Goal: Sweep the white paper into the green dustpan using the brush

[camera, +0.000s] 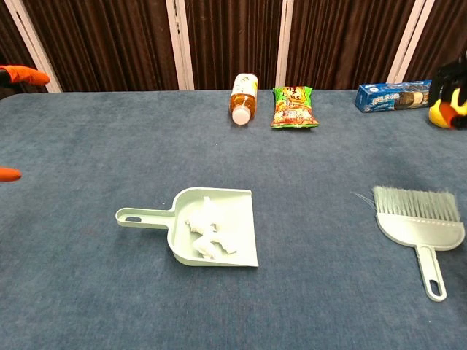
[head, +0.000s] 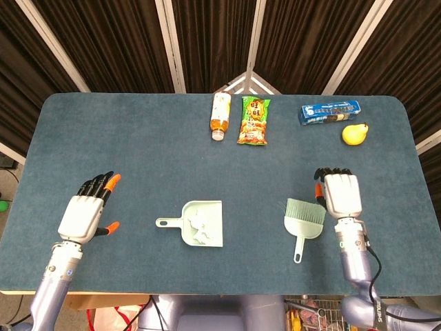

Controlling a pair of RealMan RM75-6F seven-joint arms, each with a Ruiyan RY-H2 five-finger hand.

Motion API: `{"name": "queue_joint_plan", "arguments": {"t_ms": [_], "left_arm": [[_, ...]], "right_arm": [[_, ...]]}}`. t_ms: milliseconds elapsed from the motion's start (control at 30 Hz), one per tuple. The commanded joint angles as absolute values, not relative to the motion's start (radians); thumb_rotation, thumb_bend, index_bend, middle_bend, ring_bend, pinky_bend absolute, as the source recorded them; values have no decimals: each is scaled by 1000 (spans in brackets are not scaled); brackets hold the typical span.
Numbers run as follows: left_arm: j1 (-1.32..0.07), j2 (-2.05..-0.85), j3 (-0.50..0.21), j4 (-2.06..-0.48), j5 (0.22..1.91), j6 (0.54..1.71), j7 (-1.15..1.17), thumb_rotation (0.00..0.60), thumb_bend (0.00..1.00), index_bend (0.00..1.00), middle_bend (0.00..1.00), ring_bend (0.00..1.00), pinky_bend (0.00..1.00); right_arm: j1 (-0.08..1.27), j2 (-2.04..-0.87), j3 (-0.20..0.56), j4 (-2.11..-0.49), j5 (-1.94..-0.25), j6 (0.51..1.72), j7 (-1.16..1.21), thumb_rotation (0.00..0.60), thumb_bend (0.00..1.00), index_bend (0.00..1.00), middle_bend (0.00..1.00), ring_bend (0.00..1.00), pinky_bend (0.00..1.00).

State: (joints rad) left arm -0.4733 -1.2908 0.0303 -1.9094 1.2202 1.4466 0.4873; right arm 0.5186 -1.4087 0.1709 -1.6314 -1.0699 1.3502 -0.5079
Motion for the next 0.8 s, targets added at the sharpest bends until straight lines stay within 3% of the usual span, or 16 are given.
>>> {"name": "queue_joint_plan", "arguments": {"t_ms": [33,133,367,633,800], "left_arm": [[-458,-1286,39,-1903,1232,1437,477,600,0,0,0,16,74],[-440,-1275,45,-1900,1250,1438,458,600,0,0,0,0,36],[-392,-1237,75,-1876,1299,1442,407,600,0,0,0,0,0],[-300,-1184,148,-1792,1435,1491,285,600,0,0,0,0,0],[-237,-1183,170,-1704,1535,1566,193,600,0,0,0,0,0]], "right_arm": [[508,-1379,151,-1700,-1022,1293,-537,600,554,8,62,22,96],[505,-1370,161,-1741,-1004,1285,-530,600,530,0,25,4,72],[471,-1325,132,-1796,-1065,1304,-500,600,355,0,0,0,0],[325,-1213,-6,-1832,-1275,1403,-332,600,349,0,0,0,0],[218,-1142,-110,-1775,-1466,1517,-226,600,349,0,0,0,0]]}}
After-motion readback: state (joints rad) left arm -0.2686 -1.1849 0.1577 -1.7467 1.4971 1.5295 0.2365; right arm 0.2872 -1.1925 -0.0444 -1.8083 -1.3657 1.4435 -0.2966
